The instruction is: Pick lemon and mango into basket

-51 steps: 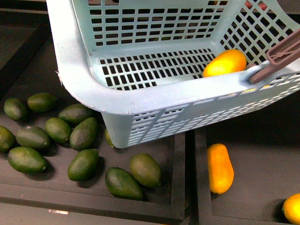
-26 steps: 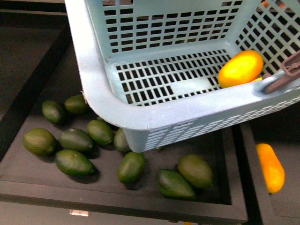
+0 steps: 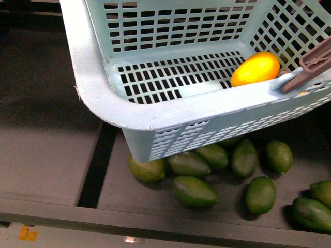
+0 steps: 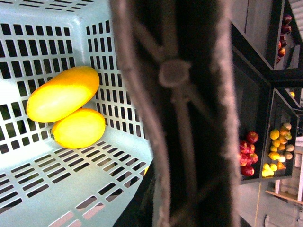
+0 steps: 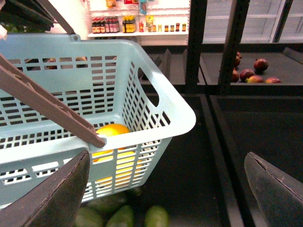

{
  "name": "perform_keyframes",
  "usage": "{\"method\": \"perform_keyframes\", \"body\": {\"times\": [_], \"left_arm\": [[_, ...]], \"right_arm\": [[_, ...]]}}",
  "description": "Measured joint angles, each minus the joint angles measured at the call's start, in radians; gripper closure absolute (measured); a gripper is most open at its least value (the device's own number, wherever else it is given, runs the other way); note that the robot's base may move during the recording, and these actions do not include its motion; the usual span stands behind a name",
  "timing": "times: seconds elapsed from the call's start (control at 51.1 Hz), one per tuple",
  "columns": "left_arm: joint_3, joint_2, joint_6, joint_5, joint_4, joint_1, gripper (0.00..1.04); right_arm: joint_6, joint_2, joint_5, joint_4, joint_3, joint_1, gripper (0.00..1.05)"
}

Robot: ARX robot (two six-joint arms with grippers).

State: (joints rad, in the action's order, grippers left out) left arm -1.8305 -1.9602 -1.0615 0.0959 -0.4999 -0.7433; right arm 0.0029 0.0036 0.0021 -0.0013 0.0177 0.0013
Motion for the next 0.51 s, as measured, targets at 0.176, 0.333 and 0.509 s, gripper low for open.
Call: {"method": "perform_keyframes", "body": {"times": [0.176,0.333,0.509], "left_arm": [[0.0,0.0,-0.002,0.007,0.0,-0.002,1.0],[0.0,0.0,0.0,0.001,0.0,-0.002,1.0],[0.0,0.0,0.002,-0.006,0.0,0.002,1.0]], "right_arm": [[0.0,0.0,-0.002,0.0,0.0,0.0,0.09],[0.0,0.002,0.001,0.0,0.0,0.0,0.09],[0.0,0.0,-0.006,-0.001,0.0,0.0,0.09]]}}
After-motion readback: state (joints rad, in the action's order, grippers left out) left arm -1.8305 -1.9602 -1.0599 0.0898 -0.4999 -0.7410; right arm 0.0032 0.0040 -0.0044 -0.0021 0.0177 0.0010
